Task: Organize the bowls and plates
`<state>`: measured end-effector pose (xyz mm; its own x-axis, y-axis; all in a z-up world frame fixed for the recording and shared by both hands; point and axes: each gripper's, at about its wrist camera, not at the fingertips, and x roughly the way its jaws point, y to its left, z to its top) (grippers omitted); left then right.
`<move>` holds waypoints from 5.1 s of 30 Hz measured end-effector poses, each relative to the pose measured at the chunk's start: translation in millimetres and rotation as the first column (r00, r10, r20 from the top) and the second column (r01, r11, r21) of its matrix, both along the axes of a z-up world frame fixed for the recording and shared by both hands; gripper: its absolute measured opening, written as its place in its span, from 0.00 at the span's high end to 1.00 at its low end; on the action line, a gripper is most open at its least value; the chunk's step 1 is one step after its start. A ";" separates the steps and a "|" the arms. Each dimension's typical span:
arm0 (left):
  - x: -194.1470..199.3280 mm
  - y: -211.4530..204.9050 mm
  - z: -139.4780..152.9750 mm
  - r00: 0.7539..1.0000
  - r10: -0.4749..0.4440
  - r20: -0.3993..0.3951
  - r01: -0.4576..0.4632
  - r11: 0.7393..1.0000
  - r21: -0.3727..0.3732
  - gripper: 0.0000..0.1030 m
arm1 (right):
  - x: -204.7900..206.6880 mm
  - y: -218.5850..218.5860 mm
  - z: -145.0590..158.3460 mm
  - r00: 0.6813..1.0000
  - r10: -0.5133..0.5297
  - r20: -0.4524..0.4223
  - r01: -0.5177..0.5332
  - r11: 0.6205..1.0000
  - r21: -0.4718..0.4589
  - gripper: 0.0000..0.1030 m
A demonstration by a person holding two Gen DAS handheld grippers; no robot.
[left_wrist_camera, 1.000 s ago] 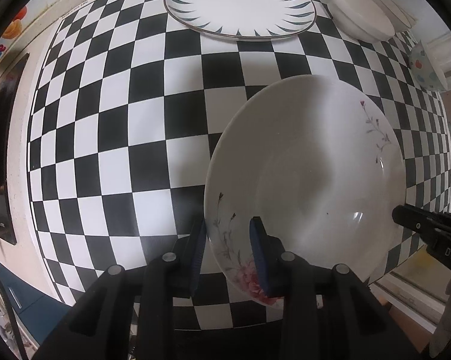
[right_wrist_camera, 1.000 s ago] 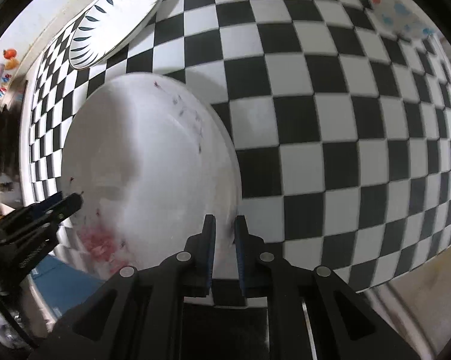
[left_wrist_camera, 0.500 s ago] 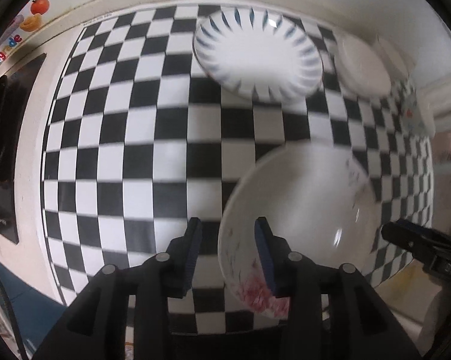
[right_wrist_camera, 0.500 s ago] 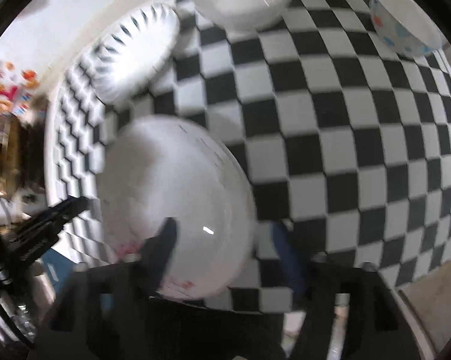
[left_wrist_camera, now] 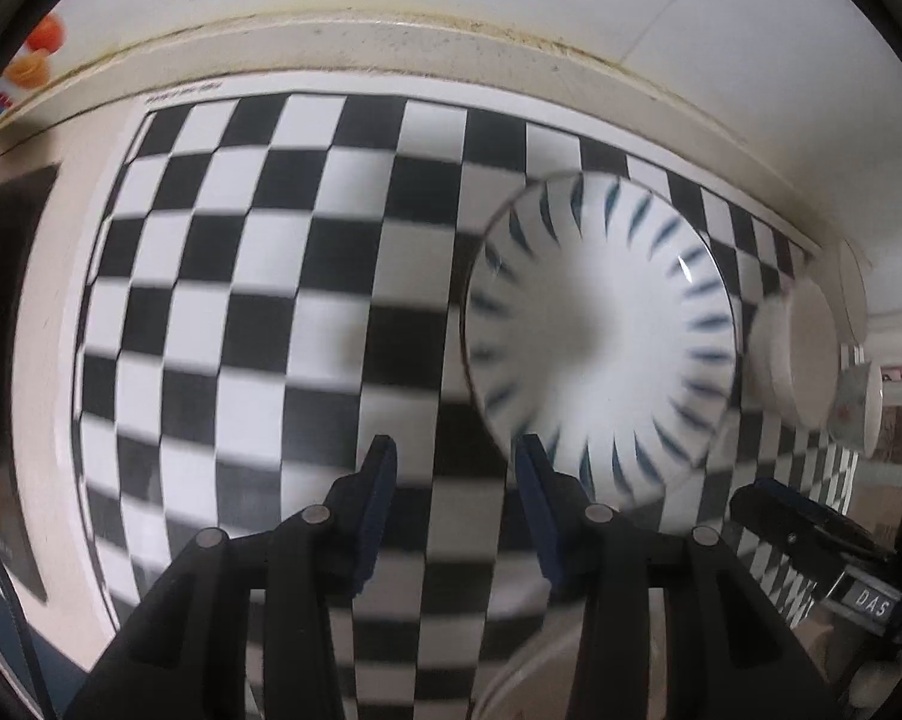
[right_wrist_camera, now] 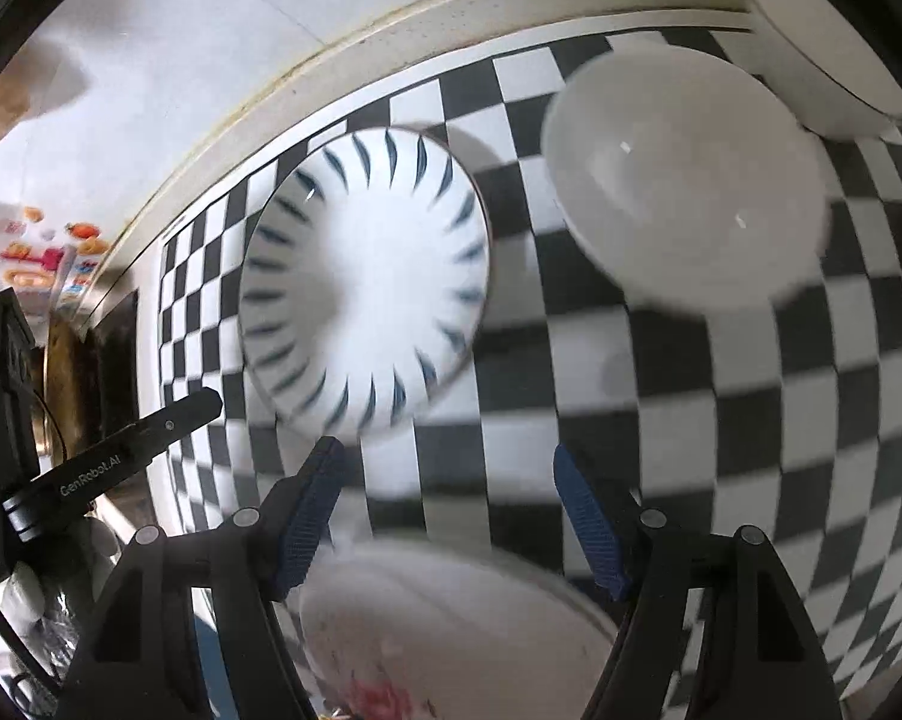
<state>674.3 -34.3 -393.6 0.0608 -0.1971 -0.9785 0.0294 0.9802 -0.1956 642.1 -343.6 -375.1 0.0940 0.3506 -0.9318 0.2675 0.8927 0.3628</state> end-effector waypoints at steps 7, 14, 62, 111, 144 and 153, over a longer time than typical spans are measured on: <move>54.1 -12.5 -30.0 0.998 -0.028 -0.051 0.027 0.999 -0.017 0.63 | 51.1 1.9 -29.0 0.999 -0.035 -0.023 0.034 0.999 -0.024 0.31; 76.1 -26.3 -45.6 0.994 -0.096 -0.049 0.096 0.995 -0.005 0.66 | 68.8 6.6 -57.3 0.997 -0.034 -0.074 0.032 0.999 -0.039 0.67; -117.8 -30.7 82.6 0.965 -0.222 0.140 0.227 0.974 -0.020 0.74 | -131.3 7.4 85.0 0.979 0.036 0.201 -0.016 0.995 -0.101 0.85; -163.5 -61.4 -14.2 0.963 -0.210 -0.169 0.225 0.972 0.073 0.74 | -182.0 -17.3 -11.0 0.989 -0.015 -0.148 0.004 0.997 -0.076 0.86; -204.9 -61.5 139.7 0.958 -0.279 0.072 0.271 0.957 0.104 0.73 | -222.5 37.2 141.9 1.000 -0.001 0.015 0.004 0.969 -0.248 0.86; -217.9 -47.8 180.0 0.946 -0.294 0.136 0.288 0.956 0.063 0.73 | -245.6 51.0 206.4 0.996 -0.029 0.088 0.052 0.959 -0.278 0.86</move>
